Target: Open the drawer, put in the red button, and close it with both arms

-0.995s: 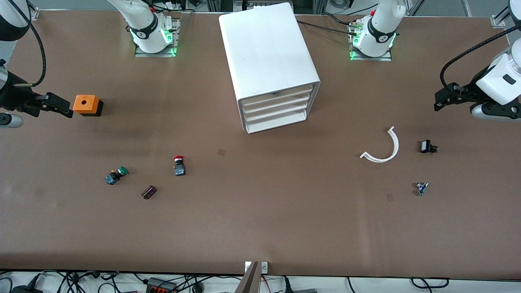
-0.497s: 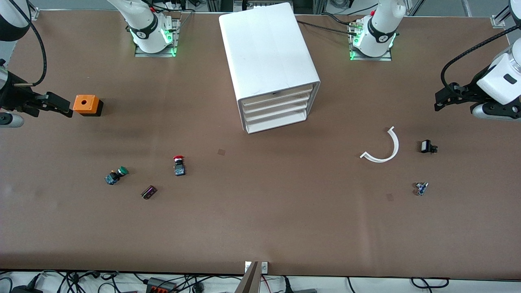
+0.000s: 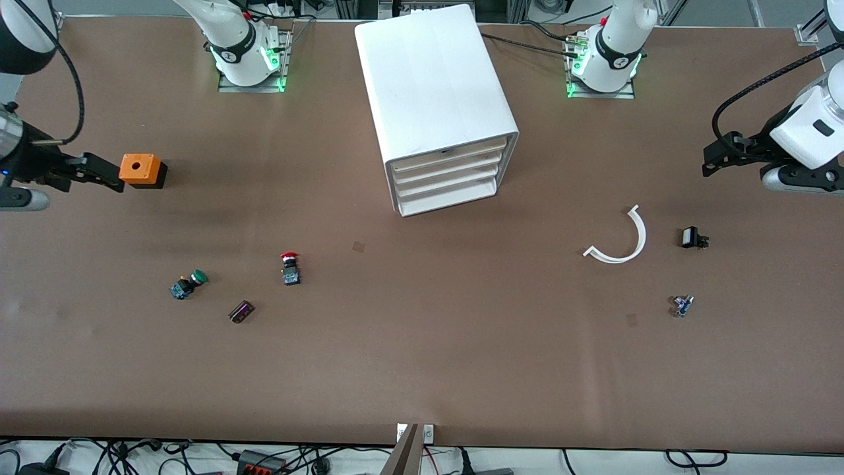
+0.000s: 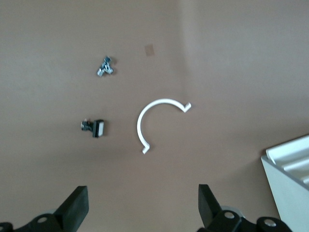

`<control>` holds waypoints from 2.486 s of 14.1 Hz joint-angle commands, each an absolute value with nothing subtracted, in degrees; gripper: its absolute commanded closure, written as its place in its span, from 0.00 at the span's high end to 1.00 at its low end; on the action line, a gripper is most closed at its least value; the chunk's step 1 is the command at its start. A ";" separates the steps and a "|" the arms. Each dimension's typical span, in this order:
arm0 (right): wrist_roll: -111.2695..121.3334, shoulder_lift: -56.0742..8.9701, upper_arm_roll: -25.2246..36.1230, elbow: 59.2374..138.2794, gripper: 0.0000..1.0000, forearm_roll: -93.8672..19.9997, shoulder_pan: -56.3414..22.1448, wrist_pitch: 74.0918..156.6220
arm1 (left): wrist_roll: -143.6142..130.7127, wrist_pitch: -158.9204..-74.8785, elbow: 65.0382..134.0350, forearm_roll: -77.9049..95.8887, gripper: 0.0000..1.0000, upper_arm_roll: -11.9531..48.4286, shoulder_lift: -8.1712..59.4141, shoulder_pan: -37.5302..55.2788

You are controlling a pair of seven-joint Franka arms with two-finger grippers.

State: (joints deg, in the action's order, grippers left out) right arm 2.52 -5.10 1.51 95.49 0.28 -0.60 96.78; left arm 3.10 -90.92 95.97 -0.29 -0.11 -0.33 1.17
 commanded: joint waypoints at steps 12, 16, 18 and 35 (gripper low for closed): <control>2.37 -29.07 1.32 87.73 1.00 0.18 -14.76 109.59 | 17.01 -81.34 96.14 28.18 1.00 3.69 17.65 1.23; 2.37 -35.93 1.14 86.84 1.00 -0.09 -16.96 116.44 | 34.41 -98.05 108.16 48.56 1.00 6.22 18.63 1.67; 2.37 -38.92 1.05 86.84 1.00 -0.53 -18.10 119.26 | 36.47 -103.77 113.27 52.98 1.00 10.09 18.81 1.67; 3.34 -45.88 0.97 86.92 0.80 -3.78 -18.37 124.19 | 52.91 -105.56 119.70 67.50 0.72 18.54 29.17 1.41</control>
